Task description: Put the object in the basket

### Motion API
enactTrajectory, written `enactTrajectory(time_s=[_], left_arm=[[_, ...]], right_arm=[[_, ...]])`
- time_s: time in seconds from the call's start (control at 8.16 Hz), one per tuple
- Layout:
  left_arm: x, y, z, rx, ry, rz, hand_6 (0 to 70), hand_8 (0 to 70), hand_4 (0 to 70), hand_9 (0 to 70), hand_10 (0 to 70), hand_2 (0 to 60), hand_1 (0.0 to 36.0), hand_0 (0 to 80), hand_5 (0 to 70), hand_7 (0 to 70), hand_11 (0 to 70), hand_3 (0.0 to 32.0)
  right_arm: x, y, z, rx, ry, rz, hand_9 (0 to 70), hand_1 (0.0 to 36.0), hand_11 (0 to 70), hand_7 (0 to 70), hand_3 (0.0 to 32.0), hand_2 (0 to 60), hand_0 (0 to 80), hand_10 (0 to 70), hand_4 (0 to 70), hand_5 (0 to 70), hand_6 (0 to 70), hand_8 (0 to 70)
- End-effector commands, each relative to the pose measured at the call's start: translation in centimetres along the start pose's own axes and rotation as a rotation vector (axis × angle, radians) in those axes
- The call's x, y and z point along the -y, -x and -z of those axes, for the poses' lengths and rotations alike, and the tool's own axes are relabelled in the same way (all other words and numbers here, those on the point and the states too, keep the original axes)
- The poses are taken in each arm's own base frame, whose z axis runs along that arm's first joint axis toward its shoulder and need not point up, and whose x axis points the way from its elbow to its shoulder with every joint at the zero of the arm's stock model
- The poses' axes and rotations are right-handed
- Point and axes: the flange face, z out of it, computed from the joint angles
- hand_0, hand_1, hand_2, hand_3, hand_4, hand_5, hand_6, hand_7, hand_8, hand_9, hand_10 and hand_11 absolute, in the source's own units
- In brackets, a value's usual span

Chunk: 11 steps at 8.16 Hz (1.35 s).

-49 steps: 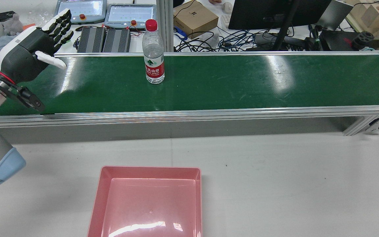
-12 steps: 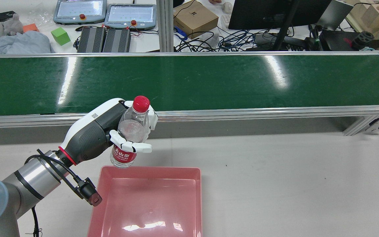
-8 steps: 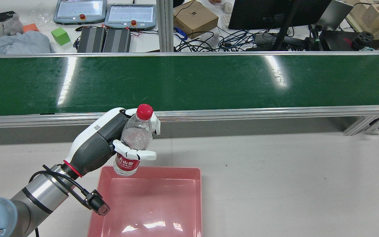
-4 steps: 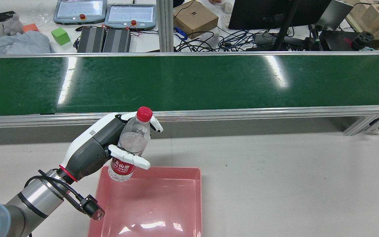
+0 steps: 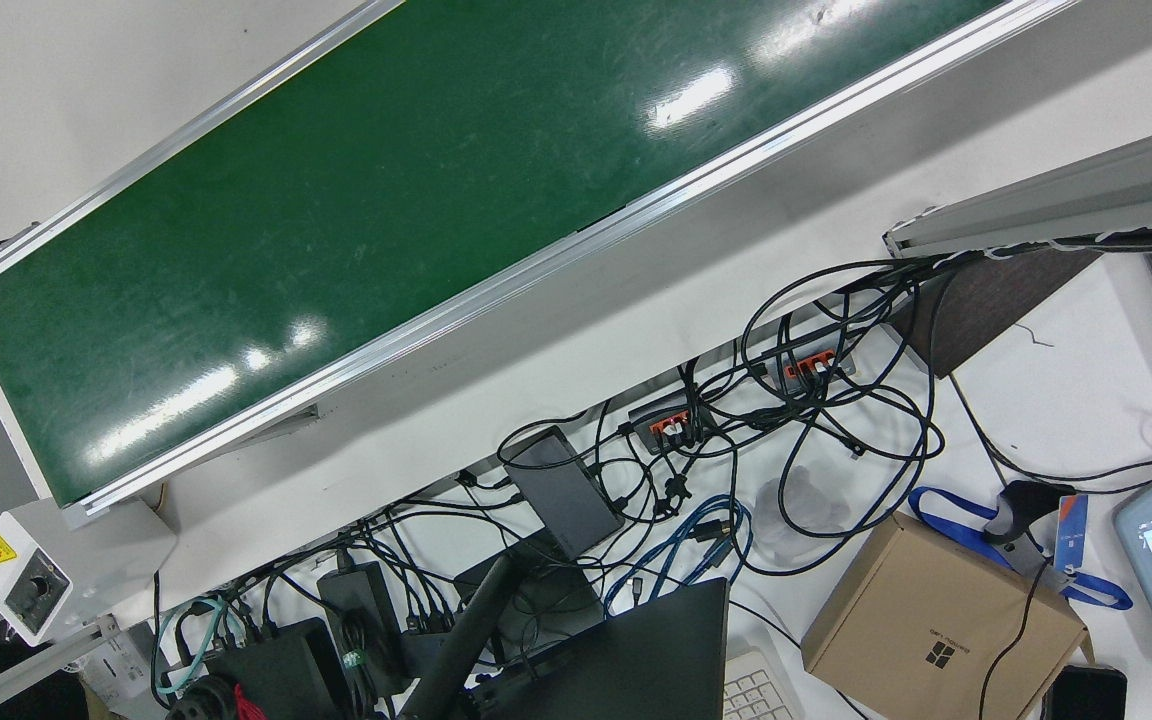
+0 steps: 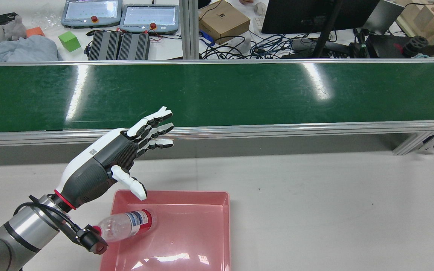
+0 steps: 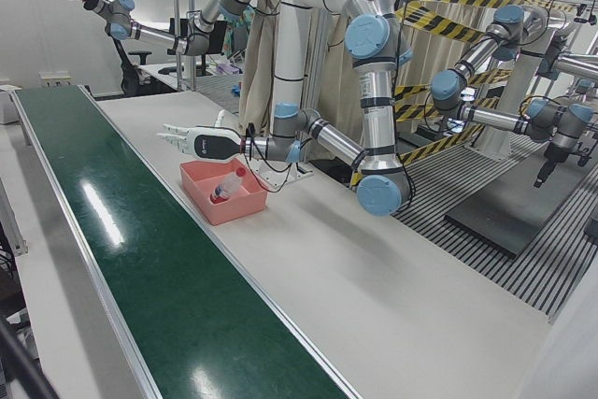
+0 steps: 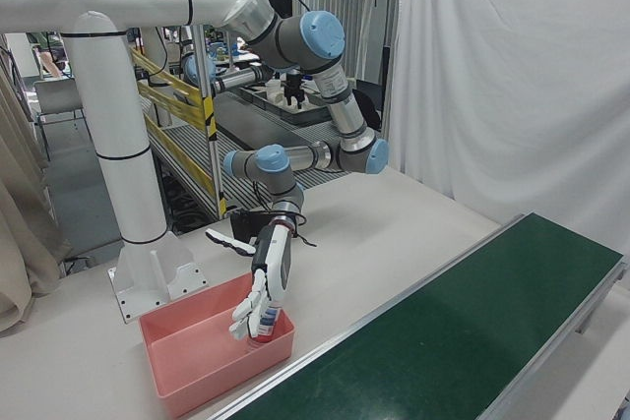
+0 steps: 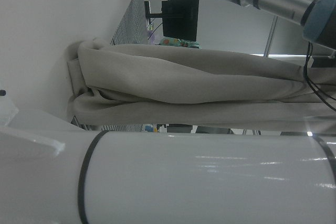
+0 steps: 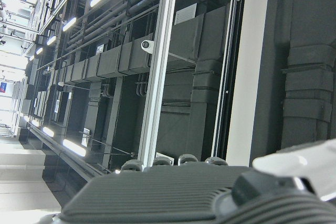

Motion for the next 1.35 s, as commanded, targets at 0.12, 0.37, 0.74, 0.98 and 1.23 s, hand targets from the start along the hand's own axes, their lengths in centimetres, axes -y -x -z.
enactTrajectory(time_s=[0.12,0.37,0.74,0.98,1.23], left_arm=[[0.25,-0.87,0.96,0.007,-0.016,-0.012,0.0,8.2,0.0,9.8,11.9,0.0,0.0,38.8,17.3,0.0,17.2,0.0],[-0.33,-1.49,1.05,-0.003,-0.005,-0.004,0.1,7.6,0.4,9.4,12.2,0.0,0.0,19.6,20.5,0.0,17.3,0.0],[-0.35,-1.42,1.07,-0.002,-0.005,-0.003,0.4,6.6,1.0,8.9,12.8,0.0,0.0,6.1,23.3,0.0,17.9,0.0],[-0.35,-1.42,1.07,-0.002,-0.005,-0.003,1.4,7.6,1.9,9.9,13.3,0.0,0.0,8.8,25.3,0.0,18.7,0.0],[-0.35,-1.42,1.07,-0.002,-0.005,-0.003,2.2,8.7,4.7,10.4,13.4,0.0,0.0,12.3,25.9,0.0,18.7,0.0]], right_arm=[[-0.01,-0.03,-0.01,-0.001,0.0,0.0,0.0,0.0,0.0,0.0,0.0,0.0,0.0,0.0,0.0,0.0,0.0,0.0],[-0.02,0.05,0.0,0.0,0.0,0.001,0.0,0.0,0.0,0.0,0.0,0.0,0.0,0.0,0.0,0.0,0.0,0.0],[-0.02,0.05,0.0,0.0,0.0,0.001,0.0,0.0,0.0,0.0,0.0,0.0,0.0,0.0,0.0,0.0,0.0,0.0],[-0.02,0.05,0.0,0.0,0.0,0.0,0.0,0.0,0.0,0.0,0.0,0.0,0.0,0.0,0.0,0.0,0.0,0.0],[-0.02,0.05,0.0,0.0,0.0,0.001,0.0,0.0,0.0,0.0,0.0,0.0,0.0,0.0,0.0,0.0,0.0,0.0]])
